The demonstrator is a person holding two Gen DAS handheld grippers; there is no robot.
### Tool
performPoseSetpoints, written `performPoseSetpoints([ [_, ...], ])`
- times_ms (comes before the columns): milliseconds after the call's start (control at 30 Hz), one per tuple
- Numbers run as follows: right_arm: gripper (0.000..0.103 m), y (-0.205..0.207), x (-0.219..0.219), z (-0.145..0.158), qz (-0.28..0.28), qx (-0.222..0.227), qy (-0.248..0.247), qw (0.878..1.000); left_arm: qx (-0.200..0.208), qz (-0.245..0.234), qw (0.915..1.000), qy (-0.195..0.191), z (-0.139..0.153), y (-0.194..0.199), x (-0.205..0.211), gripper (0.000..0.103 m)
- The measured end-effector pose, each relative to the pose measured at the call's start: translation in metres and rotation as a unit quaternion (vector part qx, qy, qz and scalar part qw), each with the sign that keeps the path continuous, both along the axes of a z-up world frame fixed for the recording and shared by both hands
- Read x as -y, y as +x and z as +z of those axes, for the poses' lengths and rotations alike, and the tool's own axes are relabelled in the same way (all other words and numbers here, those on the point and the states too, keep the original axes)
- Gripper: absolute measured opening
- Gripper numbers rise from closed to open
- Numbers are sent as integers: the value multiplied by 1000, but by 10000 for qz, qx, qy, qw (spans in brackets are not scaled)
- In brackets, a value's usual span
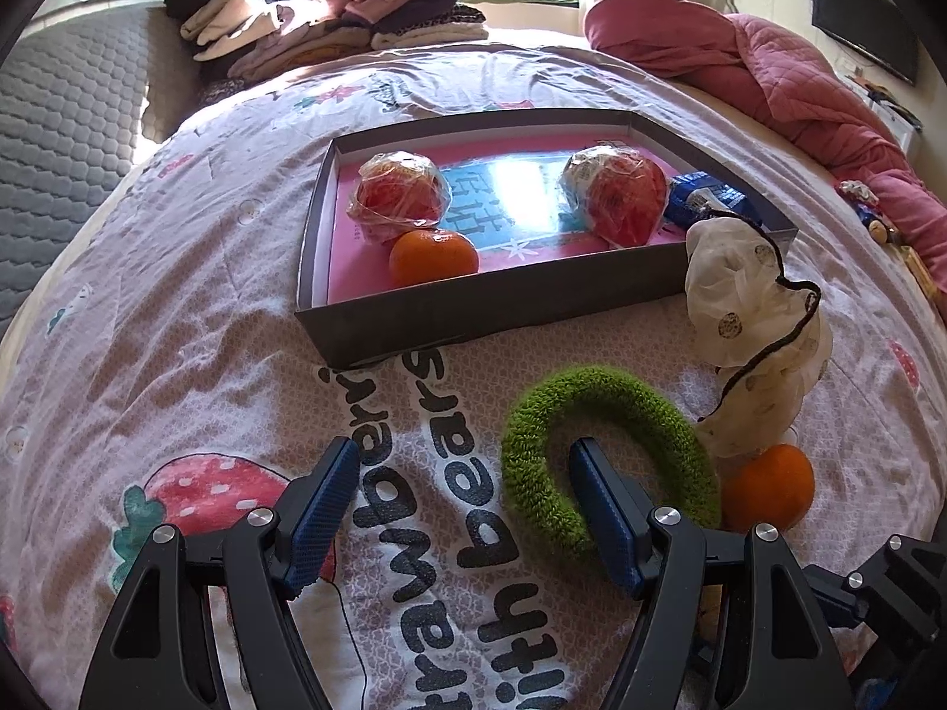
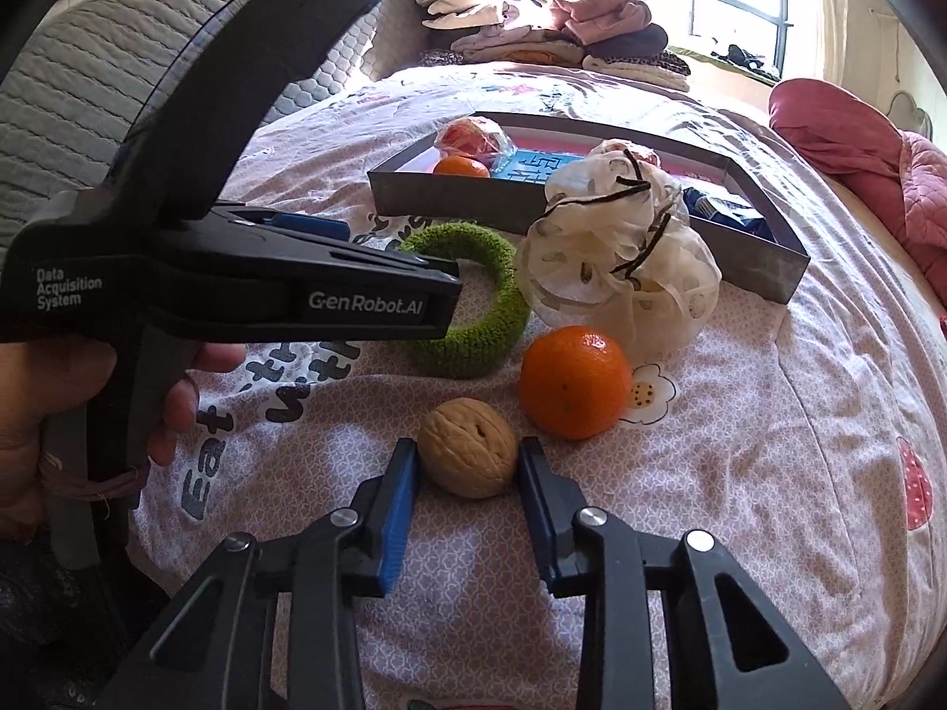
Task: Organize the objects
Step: 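Grasp the green fuzzy ring with the left tool while the right tool grasps the walnut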
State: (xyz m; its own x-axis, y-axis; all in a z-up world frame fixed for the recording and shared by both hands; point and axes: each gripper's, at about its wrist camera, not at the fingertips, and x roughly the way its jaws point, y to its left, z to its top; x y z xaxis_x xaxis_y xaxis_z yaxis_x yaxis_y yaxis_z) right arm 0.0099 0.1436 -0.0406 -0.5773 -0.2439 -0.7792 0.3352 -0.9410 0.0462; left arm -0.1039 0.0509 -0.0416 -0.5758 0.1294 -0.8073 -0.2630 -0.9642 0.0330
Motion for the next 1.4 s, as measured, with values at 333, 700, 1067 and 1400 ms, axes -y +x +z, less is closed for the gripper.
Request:
performPoseSetpoints([
  [333, 34, 0, -2, 0, 45, -9, -50, 10000, 66, -34, 9999, 73, -5, -4, -1, 75],
  [700, 34, -1, -3, 0, 85, -33, -41, 10000, 61, -170, 9998, 119, -5, -1, -5, 62],
  [1067, 34, -1, -3, 0, 85, -22, -42, 10000, 66, -326, 9993, 165, -3, 3, -10, 43],
  [1400, 34, -2, -2, -2, 111, -14, -3, 9999, 70, -452, 9986, 274, 0, 7, -12, 17],
])
